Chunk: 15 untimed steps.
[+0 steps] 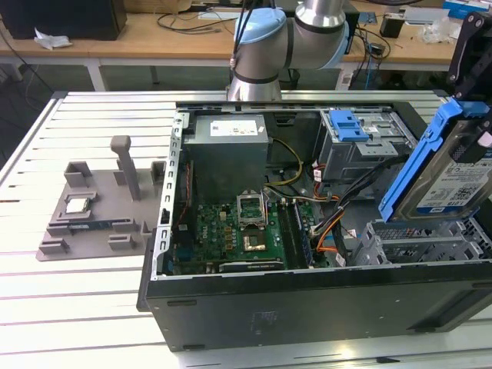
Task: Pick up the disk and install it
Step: 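Insert the disk into the insertion slot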
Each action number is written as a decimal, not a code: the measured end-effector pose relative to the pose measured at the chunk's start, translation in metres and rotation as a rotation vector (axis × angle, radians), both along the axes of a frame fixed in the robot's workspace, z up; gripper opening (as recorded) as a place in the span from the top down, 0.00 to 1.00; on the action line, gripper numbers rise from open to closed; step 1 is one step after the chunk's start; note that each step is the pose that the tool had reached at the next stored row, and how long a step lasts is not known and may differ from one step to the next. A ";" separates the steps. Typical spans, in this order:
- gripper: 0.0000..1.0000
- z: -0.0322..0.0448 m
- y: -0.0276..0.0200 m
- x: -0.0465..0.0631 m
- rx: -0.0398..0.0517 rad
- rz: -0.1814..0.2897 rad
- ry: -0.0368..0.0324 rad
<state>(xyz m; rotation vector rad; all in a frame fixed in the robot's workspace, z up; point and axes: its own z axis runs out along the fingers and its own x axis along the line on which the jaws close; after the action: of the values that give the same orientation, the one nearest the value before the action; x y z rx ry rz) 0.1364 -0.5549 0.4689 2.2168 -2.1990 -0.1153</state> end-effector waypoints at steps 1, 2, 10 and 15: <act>0.63 -0.0001 0.0000 0.000 -0.0002 0.000 0.0000; 0.63 -0.0006 0.0000 0.000 -0.0001 0.000 0.0000; 0.63 -0.0215 0.0020 0.003 0.0000 0.000 0.0034; 0.63 -0.0293 0.0021 0.005 -0.0130 -0.011 0.0037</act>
<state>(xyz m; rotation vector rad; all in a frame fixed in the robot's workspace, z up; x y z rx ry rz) 0.1413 -0.5529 0.4395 2.1962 -2.2040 -0.1048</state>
